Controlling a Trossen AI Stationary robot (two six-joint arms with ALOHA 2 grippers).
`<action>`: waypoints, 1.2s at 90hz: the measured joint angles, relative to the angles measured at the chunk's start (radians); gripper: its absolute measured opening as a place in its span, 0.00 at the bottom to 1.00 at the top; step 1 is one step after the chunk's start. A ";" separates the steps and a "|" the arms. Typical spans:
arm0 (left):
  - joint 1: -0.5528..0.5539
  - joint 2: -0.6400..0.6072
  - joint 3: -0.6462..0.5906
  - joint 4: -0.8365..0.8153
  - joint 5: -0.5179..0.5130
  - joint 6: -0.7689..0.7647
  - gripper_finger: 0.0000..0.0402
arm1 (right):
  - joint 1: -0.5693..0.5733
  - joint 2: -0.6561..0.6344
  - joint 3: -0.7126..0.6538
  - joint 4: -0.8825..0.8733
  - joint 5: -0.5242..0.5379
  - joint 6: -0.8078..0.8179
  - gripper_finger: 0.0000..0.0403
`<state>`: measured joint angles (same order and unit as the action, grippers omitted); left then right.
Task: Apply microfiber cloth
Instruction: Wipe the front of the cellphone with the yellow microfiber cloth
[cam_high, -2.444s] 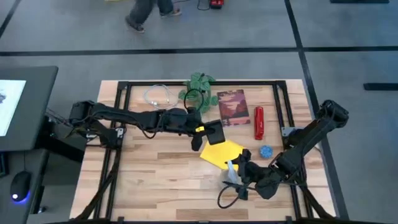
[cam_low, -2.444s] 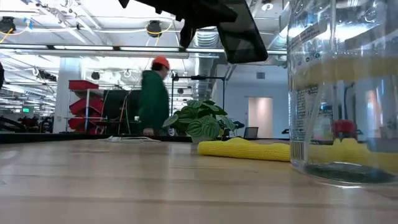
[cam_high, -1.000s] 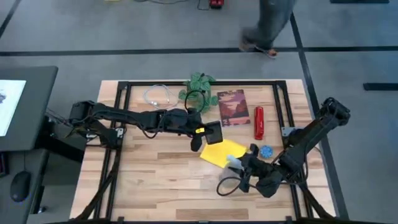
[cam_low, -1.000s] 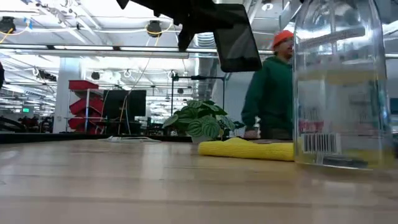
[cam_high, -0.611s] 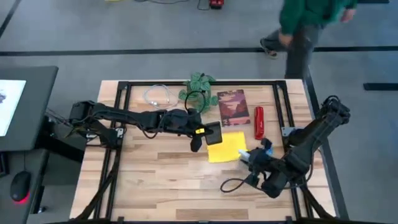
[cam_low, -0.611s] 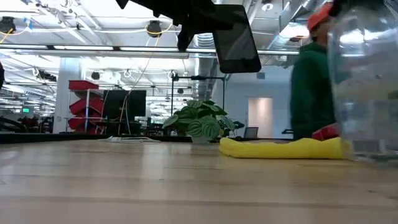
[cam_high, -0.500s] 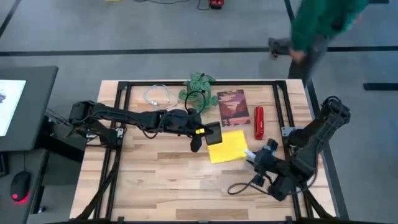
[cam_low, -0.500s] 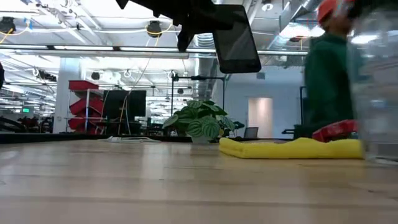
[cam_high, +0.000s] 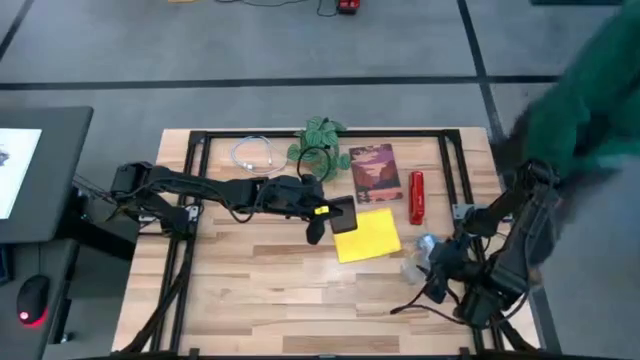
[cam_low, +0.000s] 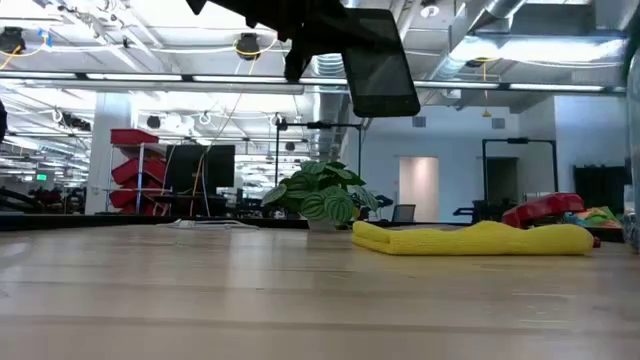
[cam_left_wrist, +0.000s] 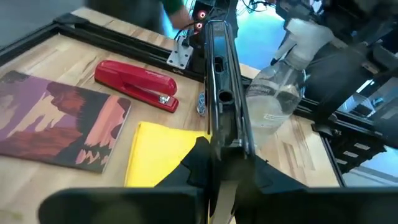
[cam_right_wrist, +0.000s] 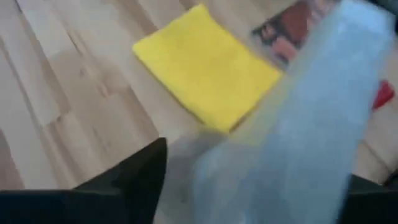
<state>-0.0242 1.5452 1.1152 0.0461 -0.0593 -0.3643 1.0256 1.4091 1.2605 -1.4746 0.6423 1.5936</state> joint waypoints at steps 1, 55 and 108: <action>0.000 0.000 0.000 -0.003 0.000 -0.002 0.03 | 0.000 -0.002 0.008 -0.005 -0.001 -0.002 0.69; 0.024 -0.015 0.000 -0.095 0.001 -0.085 0.02 | -0.169 -0.012 0.373 -0.096 -0.019 -0.416 0.71; 0.059 -0.189 -0.193 -0.326 0.117 -0.215 0.01 | -0.611 0.030 0.322 0.418 -0.111 -0.905 0.71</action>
<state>0.0345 1.3559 0.9221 -0.2798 0.0580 -0.5790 0.4144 1.4388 1.5829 -1.0567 0.5309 0.6887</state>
